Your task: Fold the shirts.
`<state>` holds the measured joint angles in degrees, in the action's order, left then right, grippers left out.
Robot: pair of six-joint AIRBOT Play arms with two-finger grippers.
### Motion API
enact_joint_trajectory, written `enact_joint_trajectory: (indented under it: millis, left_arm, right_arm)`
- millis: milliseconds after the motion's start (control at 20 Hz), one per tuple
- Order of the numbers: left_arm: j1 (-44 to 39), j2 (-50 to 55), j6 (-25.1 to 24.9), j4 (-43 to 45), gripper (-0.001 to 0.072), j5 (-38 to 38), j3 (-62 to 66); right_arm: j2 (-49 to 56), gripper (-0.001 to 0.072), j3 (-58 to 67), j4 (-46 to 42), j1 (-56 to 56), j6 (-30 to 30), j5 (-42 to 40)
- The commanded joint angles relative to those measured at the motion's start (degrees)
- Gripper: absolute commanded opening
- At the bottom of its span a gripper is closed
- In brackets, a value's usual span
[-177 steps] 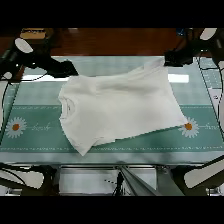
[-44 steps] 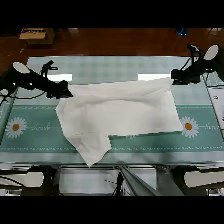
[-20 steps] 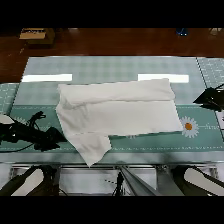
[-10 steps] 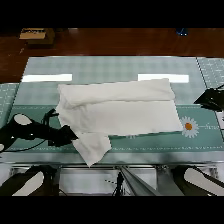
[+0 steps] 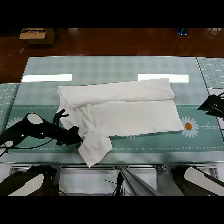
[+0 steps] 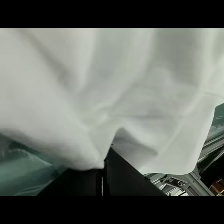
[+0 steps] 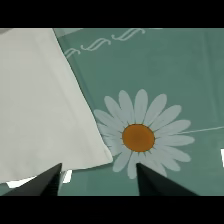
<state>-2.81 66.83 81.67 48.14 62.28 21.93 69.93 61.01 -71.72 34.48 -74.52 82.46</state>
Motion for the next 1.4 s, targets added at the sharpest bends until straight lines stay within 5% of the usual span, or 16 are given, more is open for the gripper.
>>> enact_joint_trajectory:
  millis: [0,750,800,850,900,1100,1350]
  left_arm:
    - [-0.31,0.20,-0.90,1.31,0.0021,-0.96,0.02]
    - [-0.31,-0.52,-2.56,1.25,0.0021,-1.90,0.17]
    - [-0.31,-0.52,-2.58,1.22,0.0021,-1.90,0.24]
    - [-0.33,-0.63,-3.06,1.01,0.0020,-1.77,0.55]
    - [-0.31,-1.36,-4.09,0.68,0.0021,-1.31,1.44]
    - [-0.31,-10.36,-4.70,0.74,0.0020,-0.35,12.41]
    - [1.11,-14.36,-1.88,1.11,0.0020,-4.11,29.46]
  right_arm:
    - [0.04,0.0600,-5.79,5.70,2.73,3.19,-1.75]
    - [5.03,0.0576,-23.39,10.01,-1.99,4.76,-14.84]
    - [5.03,0.0422,-23.76,10.19,-4.26,5.25,-15.58]
    - [5.01,0.0174,-23.34,10.49,-6.38,6.29,-15.32]
    - [4.87,0.0034,-21.94,11.21,-8.24,7.96,-13.18]
    - [0.02,0.0035,-11.21,14.38,-10.29,12.20,-8.11]
    - [-3.89,0.0033,-0.09,27.21,-10.34,10.88,-16.39]
